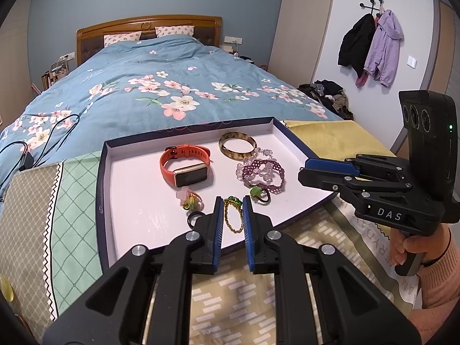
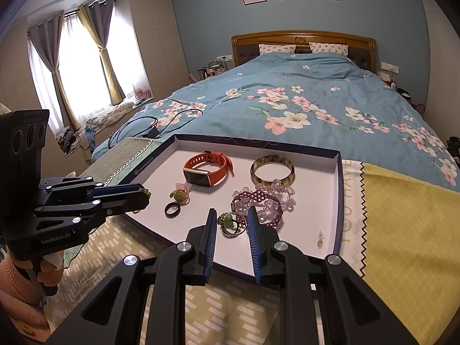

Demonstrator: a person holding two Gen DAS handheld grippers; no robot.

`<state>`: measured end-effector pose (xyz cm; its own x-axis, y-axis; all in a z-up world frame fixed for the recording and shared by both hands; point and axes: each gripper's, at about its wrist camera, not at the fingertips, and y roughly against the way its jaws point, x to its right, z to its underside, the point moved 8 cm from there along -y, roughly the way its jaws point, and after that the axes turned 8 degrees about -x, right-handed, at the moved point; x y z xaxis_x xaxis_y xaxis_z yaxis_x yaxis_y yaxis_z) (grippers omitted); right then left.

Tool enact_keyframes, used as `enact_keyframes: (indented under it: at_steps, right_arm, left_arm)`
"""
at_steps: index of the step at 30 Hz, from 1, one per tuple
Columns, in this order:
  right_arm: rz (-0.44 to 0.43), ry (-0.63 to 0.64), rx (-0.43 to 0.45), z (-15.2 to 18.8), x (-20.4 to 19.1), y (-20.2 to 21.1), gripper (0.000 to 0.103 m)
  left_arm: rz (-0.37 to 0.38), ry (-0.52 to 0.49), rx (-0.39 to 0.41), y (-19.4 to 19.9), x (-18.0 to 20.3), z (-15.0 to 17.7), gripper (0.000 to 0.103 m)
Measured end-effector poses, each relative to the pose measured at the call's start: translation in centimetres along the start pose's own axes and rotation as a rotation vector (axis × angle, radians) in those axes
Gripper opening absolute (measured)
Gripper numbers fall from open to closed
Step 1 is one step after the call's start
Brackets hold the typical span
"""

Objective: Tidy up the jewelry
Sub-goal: 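Carry the gold chain and silver ring with both tools over the tray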

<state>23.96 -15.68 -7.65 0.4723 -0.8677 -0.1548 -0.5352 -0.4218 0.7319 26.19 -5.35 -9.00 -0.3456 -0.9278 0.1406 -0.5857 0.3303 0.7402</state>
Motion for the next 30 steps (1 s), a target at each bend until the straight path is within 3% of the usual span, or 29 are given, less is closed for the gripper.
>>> enact_keyframes:
  at_steps: [30]
  right_arm:
    - [0.015, -0.019, -0.043, -0.4, 0.7, -2.7, 0.020]
  left_arm:
    - [-0.024, 0.042, -0.031, -2.5, -1.8, -0.6, 0.014]
